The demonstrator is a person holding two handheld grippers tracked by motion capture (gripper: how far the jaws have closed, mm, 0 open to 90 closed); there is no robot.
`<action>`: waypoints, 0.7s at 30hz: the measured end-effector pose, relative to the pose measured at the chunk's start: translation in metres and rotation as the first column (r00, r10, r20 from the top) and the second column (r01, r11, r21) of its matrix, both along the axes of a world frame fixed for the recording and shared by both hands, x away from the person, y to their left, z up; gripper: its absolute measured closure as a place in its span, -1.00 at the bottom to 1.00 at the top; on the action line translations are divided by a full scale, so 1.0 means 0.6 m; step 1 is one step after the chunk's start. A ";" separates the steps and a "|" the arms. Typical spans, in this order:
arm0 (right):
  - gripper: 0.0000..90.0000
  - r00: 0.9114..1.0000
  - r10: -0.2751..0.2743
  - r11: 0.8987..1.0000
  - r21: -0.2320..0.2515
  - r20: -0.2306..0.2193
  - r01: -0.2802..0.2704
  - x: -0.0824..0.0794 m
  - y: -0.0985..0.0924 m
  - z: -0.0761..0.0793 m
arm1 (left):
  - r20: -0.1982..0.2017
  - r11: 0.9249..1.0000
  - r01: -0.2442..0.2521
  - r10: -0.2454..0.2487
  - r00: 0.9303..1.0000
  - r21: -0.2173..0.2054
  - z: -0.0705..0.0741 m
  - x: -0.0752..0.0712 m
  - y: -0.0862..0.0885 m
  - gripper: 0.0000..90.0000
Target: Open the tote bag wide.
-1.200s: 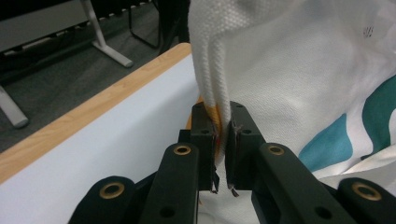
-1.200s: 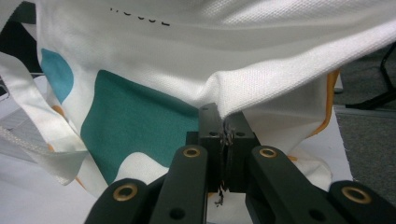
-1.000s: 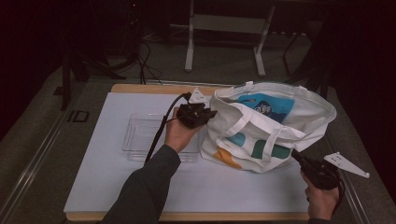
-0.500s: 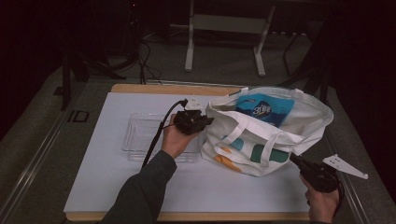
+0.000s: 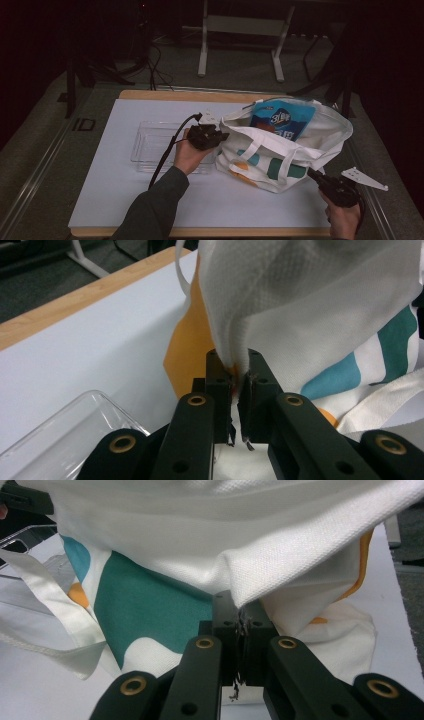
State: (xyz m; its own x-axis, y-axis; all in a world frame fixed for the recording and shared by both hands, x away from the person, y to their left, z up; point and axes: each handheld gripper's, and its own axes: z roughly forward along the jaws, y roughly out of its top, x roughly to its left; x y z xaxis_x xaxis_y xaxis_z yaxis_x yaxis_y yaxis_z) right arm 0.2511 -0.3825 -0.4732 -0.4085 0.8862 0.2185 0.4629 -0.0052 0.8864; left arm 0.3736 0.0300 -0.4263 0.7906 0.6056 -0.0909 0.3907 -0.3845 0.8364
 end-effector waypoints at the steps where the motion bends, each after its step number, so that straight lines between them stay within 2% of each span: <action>1: 0.95 1.000 0.001 1.000 0.004 -0.003 -0.001 0.001 0.000 -0.002 | -0.001 1.000 -0.001 0.001 1.000 0.000 0.000 0.000 -0.001 0.86; 4: 0.95 1.000 0.002 1.000 0.004 -0.004 -0.002 0.001 -0.001 -0.003 | -0.001 1.000 -0.005 0.005 1.000 -0.003 0.000 -0.002 -0.001 0.82; 7: 0.95 1.000 0.002 1.000 0.001 -0.003 -0.002 0.001 -0.001 -0.002 | 0.003 1.000 0.000 0.000 1.000 -0.002 0.001 -0.005 -0.001 0.69; 10: 0.95 1.000 0.002 1.000 0.001 -0.002 -0.002 0.001 -0.001 -0.002 | 0.025 1.000 0.008 -0.008 1.000 -0.006 0.001 -0.016 0.003 0.57; 17: 0.95 1.000 -0.001 1.000 -0.002 -0.003 0.001 0.000 0.000 -0.002 | 0.076 0.999 0.011 -0.013 0.997 0.031 0.006 -0.033 0.006 0.44; 21: 0.96 1.000 0.000 1.000 -0.002 -0.006 0.000 0.000 0.000 -0.003 | 0.105 1.000 -0.001 0.000 0.994 0.010 0.013 -0.035 0.010 0.44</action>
